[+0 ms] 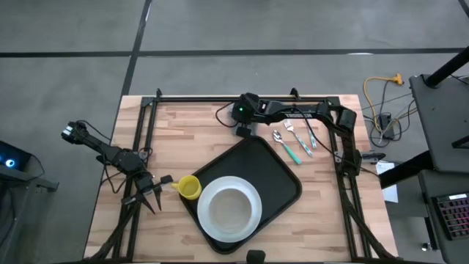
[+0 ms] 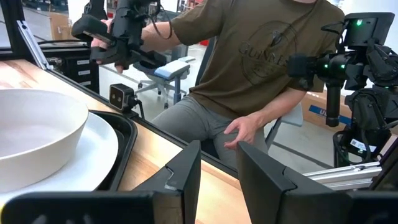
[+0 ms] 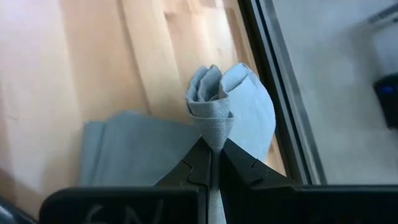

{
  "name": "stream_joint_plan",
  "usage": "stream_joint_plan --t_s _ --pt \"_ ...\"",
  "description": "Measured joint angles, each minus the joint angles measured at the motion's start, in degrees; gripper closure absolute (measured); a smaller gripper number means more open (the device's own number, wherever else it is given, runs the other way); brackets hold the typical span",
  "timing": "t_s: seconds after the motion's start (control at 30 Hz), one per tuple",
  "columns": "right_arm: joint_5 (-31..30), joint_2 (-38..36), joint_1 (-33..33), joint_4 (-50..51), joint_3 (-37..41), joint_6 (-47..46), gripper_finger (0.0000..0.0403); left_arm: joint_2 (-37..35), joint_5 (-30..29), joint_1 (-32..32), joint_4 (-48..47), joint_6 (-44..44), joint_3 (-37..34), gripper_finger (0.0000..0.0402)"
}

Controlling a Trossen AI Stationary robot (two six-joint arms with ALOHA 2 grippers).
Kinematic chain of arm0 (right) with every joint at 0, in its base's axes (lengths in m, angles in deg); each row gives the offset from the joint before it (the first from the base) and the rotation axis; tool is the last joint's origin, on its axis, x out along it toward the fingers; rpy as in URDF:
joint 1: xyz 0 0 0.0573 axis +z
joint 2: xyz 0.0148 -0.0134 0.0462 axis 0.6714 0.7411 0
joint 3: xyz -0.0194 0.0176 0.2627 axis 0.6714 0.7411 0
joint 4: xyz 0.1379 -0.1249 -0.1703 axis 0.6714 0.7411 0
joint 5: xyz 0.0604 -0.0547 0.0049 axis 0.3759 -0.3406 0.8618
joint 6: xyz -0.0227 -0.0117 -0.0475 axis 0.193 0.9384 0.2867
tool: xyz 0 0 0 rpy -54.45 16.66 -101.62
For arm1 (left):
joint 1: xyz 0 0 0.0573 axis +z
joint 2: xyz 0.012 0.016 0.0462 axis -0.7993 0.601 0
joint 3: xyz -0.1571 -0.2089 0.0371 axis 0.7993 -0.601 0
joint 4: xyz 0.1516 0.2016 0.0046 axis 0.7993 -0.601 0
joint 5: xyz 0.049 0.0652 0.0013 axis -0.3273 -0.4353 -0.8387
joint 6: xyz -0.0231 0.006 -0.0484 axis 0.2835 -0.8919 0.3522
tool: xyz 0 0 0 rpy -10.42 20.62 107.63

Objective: Set up tray
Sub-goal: Put the gray napkin on the black tray to the right of the white plate

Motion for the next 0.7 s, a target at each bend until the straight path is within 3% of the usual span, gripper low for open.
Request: stream_joint_plan --t_s 0.4,0.7 --pt "7.98 -0.67 -0.91 -3.3 0.04 2.69 0.0394 0.0 -0.22 0.0 0.0 0.0 0.0 0.0313" --pt "19.0 -0.72 -2.57 -10.23 0.07 1.58 0.0394 0.0 -0.17 -0.02 0.0 0.0 0.0 0.0313"
